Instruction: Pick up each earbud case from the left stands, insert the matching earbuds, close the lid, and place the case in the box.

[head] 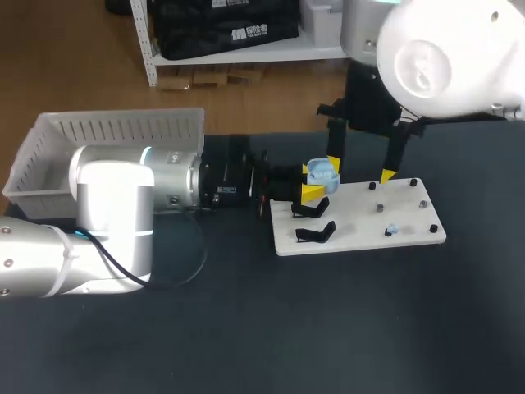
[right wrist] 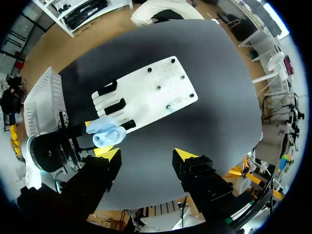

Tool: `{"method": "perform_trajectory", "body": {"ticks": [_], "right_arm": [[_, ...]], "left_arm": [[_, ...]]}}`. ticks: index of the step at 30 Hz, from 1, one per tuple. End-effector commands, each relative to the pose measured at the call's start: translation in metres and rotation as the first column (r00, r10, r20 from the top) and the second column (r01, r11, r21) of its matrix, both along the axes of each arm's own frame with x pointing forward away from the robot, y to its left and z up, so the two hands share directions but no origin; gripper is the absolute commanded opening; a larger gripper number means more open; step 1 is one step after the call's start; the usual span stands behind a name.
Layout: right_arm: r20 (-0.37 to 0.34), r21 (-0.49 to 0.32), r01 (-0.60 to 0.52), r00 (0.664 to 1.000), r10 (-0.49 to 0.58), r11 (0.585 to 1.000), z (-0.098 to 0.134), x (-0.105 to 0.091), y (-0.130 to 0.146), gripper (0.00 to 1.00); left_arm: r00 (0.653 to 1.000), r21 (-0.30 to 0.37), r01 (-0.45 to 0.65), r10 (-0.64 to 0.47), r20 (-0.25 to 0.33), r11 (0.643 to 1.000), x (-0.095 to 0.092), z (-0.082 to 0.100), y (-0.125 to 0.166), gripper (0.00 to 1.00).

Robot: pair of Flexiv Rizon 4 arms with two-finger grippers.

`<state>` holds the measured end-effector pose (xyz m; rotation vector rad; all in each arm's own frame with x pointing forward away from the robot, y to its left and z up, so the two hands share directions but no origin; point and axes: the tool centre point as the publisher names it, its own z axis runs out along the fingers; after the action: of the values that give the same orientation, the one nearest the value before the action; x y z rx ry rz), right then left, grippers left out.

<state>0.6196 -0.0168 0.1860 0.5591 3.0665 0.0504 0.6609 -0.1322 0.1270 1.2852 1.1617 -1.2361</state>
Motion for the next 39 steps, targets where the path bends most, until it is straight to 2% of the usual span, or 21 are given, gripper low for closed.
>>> {"method": "perform_trajectory", "body": {"ticks": [1,4,5,7,10,15,17,23,31,39], "right_arm": [[0.159,0.177,-0.044,0.987,0.015,0.983,-0.011,-0.028,-0.040,0.64],[0.173,0.180,-0.075,0.984,0.043,0.981,-0.020,-0.030,-0.049,0.63],[0.169,0.179,-0.080,0.984,0.049,0.981,-0.023,-0.031,-0.051,0.60],[0.156,0.181,-0.100,0.985,0.071,0.978,-0.032,-0.032,-0.056,0.62],[0.130,0.173,-0.127,0.986,0.106,0.977,-0.047,-0.031,-0.062,0.59],[0.109,0.161,-0.166,0.983,0.149,0.973,-0.073,-0.023,-0.068,0.55],[0.105,0.157,-0.182,0.980,0.167,0.971,-0.082,-0.018,-0.070,0.50],[0.098,0.130,-0.210,0.975,0.198,0.969,-0.104,-0.007,-0.074,0.48],[0.081,0.122,-0.211,0.976,0.202,0.970,-0.122,0.005,-0.078,0.47],[0.093,0.126,-0.204,0.977,0.193,0.971,-0.131,0.013,-0.080,0.42]], "left_arm": [[1.000,-0.004,-0.004,0.004,0.004,1.000,-0.001,-0.001,0.000,0.00],[1.000,-0.004,-0.004,0.004,0.004,1.000,-0.001,-0.001,0.000,0.00],[1.000,-0.004,-0.004,0.004,0.004,1.000,-0.001,-0.001,0.000,0.00],[1.000,-0.004,-0.004,0.004,0.004,1.000,-0.001,-0.001,0.000,0.00],[1.000,-0.004,-0.004,0.004,0.004,1.000,-0.001,-0.001,0.000,0.00],[1.000,-0.004,-0.004,0.004,0.004,1.000,-0.001,-0.001,0.000,0.00],[1.000,-0.004,-0.004,0.004,0.004,1.000,-0.001,-0.001,0.000,0.00],[1.000,-0.004,-0.004,0.004,0.004,1.000,-0.001,-0.001,0.000,0.00],[1.000,-0.004,-0.004,0.004,0.004,1.000,-0.001,-0.001,0.000,0.00],[1.000,-0.004,-0.004,0.004,0.004,1.000,-0.001,-0.001,0.000,0.00]]}}
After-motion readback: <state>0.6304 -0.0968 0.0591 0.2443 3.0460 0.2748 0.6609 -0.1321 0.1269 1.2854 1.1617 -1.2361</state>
